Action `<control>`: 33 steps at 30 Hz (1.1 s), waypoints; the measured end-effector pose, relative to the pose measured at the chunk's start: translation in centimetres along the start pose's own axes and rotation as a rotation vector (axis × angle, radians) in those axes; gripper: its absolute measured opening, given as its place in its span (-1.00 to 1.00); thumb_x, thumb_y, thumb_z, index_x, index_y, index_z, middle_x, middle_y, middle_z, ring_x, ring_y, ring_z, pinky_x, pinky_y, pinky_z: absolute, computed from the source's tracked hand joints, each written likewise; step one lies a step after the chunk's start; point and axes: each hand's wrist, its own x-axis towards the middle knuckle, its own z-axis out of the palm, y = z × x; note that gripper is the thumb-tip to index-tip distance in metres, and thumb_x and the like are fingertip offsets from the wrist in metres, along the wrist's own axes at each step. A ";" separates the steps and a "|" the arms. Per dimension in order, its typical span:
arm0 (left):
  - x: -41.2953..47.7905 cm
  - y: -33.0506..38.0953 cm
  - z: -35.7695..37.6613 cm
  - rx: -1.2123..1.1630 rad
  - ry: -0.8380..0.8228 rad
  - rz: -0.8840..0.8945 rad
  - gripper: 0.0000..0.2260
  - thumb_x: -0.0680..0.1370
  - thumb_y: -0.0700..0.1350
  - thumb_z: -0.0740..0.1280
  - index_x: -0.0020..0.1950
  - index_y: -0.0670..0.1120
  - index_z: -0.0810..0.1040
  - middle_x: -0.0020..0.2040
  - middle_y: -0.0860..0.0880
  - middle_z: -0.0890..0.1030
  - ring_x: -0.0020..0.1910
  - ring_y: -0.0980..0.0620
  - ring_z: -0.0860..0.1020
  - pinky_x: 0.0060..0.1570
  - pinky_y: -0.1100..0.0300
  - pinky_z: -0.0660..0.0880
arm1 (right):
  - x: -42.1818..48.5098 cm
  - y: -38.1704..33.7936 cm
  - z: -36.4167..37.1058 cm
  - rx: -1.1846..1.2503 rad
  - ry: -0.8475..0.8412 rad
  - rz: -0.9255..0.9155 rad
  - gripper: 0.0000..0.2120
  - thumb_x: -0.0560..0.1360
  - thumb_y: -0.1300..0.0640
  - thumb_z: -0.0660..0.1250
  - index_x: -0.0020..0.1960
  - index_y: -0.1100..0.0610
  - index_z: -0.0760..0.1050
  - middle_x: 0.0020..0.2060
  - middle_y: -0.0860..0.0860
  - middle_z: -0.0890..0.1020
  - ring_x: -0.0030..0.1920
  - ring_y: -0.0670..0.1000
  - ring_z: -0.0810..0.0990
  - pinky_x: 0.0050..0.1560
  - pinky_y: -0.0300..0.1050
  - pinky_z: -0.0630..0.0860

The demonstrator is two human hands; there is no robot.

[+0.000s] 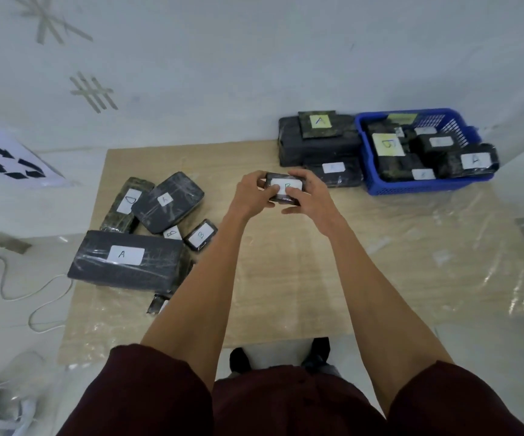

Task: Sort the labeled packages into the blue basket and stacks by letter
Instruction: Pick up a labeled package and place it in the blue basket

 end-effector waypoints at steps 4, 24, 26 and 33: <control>0.0 3.6 1.3 -0.210 0.061 -0.001 -0.70 0.60 -0.26 0.37 0.32 -0.24 0.50 0.07 -0.20 0.59 -0.06 -0.09 0.65 -0.24 0.25 0.63 | 0.0 -2.7 -2.0 0.126 0.011 -0.036 -0.61 0.58 0.40 0.24 0.36 0.15 0.45 0.14 0.18 0.63 0.01 0.13 0.69 -0.03 0.08 0.68; 0.2 15.4 2.9 -0.371 0.196 0.248 -0.68 0.52 -0.33 0.40 0.25 -0.12 0.52 0.06 -0.15 0.69 0.05 -0.16 0.67 0.09 -0.21 0.61 | 0.4 -13.4 -7.4 0.128 0.055 -0.367 -0.59 0.51 0.43 0.33 0.24 0.04 0.54 0.08 0.14 0.67 0.04 -0.02 0.70 -0.06 -0.09 0.68; 0.2 15.5 2.9 -0.380 0.204 0.248 -0.68 0.52 -0.34 0.40 0.24 -0.13 0.52 0.05 -0.16 0.69 0.05 -0.19 0.66 0.08 -0.23 0.61 | 0.5 -13.5 -7.5 0.130 0.038 -0.365 -0.59 0.52 0.42 0.32 0.25 0.04 0.54 0.09 0.15 0.66 0.04 -0.03 0.70 -0.08 -0.13 0.67; 0.0 15.7 2.7 -0.383 0.215 0.255 -0.69 0.49 -0.29 0.42 0.20 -0.11 0.54 0.04 -0.11 0.71 0.06 -0.17 0.67 0.09 -0.22 0.61 | 0.8 -13.4 -7.5 0.135 0.038 -0.391 -0.58 0.51 0.45 0.34 0.22 0.04 0.57 0.08 0.11 0.67 0.07 0.07 0.70 0.02 0.07 0.68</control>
